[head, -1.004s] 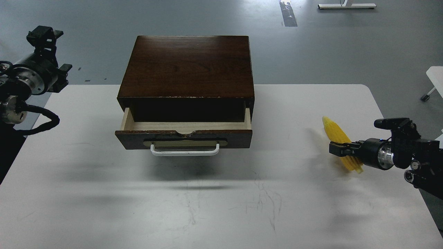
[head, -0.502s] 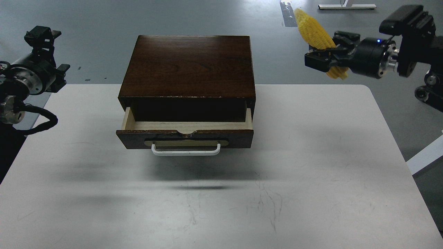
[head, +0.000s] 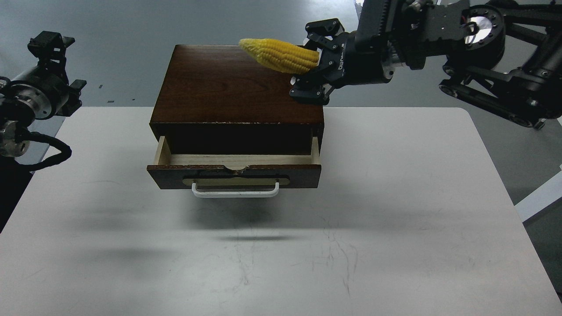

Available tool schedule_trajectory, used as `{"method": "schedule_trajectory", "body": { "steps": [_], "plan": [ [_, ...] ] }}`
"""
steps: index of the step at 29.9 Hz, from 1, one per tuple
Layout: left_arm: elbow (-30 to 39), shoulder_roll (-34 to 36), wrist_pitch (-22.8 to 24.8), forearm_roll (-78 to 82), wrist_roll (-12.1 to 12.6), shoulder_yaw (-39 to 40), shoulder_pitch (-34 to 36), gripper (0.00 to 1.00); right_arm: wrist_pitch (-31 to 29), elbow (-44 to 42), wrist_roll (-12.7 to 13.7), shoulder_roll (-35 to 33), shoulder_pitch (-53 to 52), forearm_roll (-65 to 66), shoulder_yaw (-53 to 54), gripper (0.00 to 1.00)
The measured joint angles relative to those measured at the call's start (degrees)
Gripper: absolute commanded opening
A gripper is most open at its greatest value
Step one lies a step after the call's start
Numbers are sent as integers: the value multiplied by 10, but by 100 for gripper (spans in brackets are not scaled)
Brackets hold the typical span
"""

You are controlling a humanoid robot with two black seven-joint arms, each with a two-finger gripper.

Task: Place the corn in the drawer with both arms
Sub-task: 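Lift the corn and carry it over the open drawer with the right gripper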

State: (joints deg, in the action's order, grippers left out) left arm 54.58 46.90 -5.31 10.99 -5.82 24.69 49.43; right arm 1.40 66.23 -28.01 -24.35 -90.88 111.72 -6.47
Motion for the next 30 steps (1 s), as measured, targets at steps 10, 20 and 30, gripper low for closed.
{"method": "schedule_trajectory", "body": {
  "steps": [10, 20, 30],
  "plan": [
    [0, 5, -1, 0, -2, 0, -5, 99, 0, -3, 0, 54, 1, 2, -33, 17],
    [-1, 5, -1, 0, -2, 1, -5, 99, 1, -6, 0, 66, 23, 3, -37, 27],
    [-1, 12, -1, 0, -14, 1, -12, 99, 6, -17, 0, 80, 38, 2, -34, 91]
  ]
}}
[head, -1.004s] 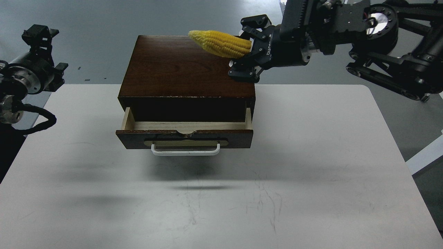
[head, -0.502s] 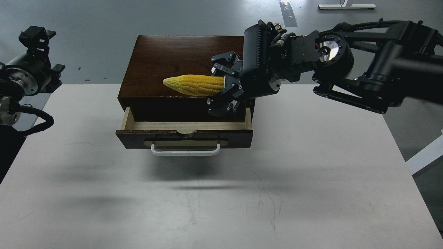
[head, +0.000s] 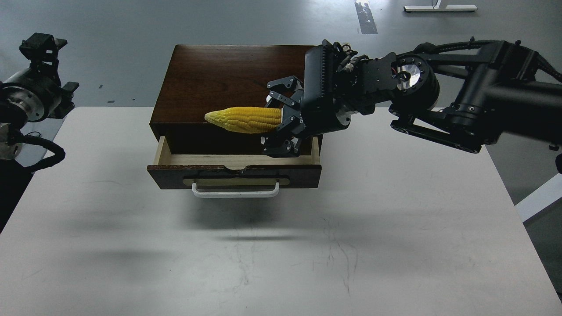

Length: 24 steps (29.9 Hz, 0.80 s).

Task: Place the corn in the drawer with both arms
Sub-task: 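Lift the corn and carry it over the open drawer with the right gripper, then lower the corn into the drawer and open the right gripper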

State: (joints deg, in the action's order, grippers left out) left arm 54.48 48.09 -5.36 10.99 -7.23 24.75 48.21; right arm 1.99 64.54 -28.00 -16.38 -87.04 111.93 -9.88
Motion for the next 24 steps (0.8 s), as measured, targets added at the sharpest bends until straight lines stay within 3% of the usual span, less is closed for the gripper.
{"method": "schedule_trajectory", "body": {
  "steps": [5, 15, 24],
  "plan": [
    [0, 5, 1, 0, -16, 0, -8, 99, 15, -2, 0, 7, 10, 0, 1, 98],
    [1, 9, 2, 0, -17, 0, -9, 99, 21, -16, 0, 15, 14, -1, 3, 99],
    [1, 15, 7, -2, -16, 7, -4, 99, 23, -35, 0, 9, 41, -82, 125, 100]
  ]
}}
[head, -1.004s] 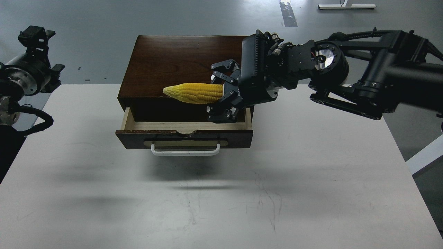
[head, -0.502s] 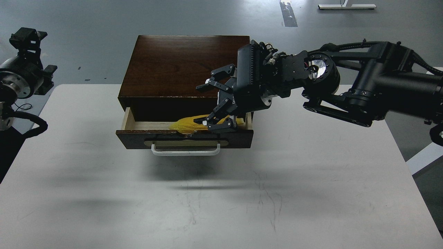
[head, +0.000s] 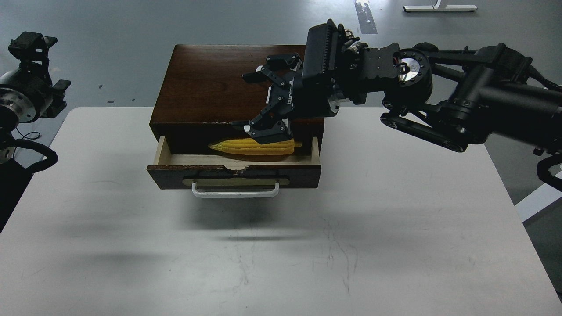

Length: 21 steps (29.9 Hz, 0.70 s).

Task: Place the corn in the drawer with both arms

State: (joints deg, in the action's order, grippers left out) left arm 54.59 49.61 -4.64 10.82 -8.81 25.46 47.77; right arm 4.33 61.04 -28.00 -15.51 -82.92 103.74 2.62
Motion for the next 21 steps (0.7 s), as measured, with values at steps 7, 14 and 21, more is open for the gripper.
{"method": "schedule_trajectory", "body": {
  "steps": [7, 14, 21],
  "plan": [
    [0, 2, 38, -5, 1, 5, 2, 99, -6, 0, 10, -46, 3, -276, 39, 100],
    [2, 2, 70, -6, 1, 13, 4, 99, -29, -14, 59, -130, 44, -589, 47, 100],
    [7, -2, 86, -7, 1, 17, 5, 99, -87, -54, 104, -183, 135, -883, 77, 100]
  ]
}}
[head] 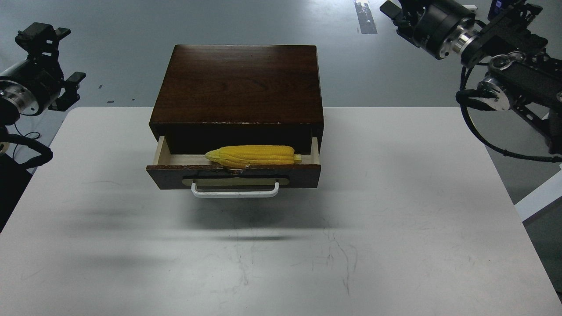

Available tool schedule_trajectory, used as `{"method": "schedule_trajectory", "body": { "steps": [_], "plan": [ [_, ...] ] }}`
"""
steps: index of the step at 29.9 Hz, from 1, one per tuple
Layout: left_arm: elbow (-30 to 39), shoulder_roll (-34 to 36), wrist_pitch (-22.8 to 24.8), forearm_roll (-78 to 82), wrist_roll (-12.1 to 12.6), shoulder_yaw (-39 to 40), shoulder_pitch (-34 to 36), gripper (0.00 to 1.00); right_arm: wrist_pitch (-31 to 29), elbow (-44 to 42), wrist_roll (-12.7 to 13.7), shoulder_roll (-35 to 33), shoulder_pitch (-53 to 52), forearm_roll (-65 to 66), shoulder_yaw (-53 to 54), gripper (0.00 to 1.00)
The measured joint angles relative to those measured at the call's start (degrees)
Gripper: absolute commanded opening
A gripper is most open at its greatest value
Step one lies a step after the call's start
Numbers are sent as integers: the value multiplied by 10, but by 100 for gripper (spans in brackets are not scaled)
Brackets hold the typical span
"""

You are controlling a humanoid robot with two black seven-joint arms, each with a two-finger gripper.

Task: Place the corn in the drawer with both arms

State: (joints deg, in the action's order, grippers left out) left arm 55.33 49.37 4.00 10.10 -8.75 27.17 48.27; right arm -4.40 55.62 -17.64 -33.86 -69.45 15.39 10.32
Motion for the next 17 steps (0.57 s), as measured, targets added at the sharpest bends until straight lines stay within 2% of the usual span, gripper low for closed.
{"method": "schedule_trajectory", "body": {
  "steps": [3, 7, 12, 17],
  "plan": [
    [0, -5, 6, -1, 3, 14, -1, 99, -18, -4, 23, -13, 51, -86, 30, 100],
    [0, -11, 17, -2, 6, 22, -4, 99, -24, -2, 49, -15, 111, -135, 80, 100],
    [0, -17, 21, -1, 6, 23, -6, 99, -26, -1, 98, -8, 176, -181, 141, 100],
    [0, -23, 21, 1, 6, 21, -10, 99, -26, -4, 107, -1, 207, -187, 157, 100]
  ]
}}
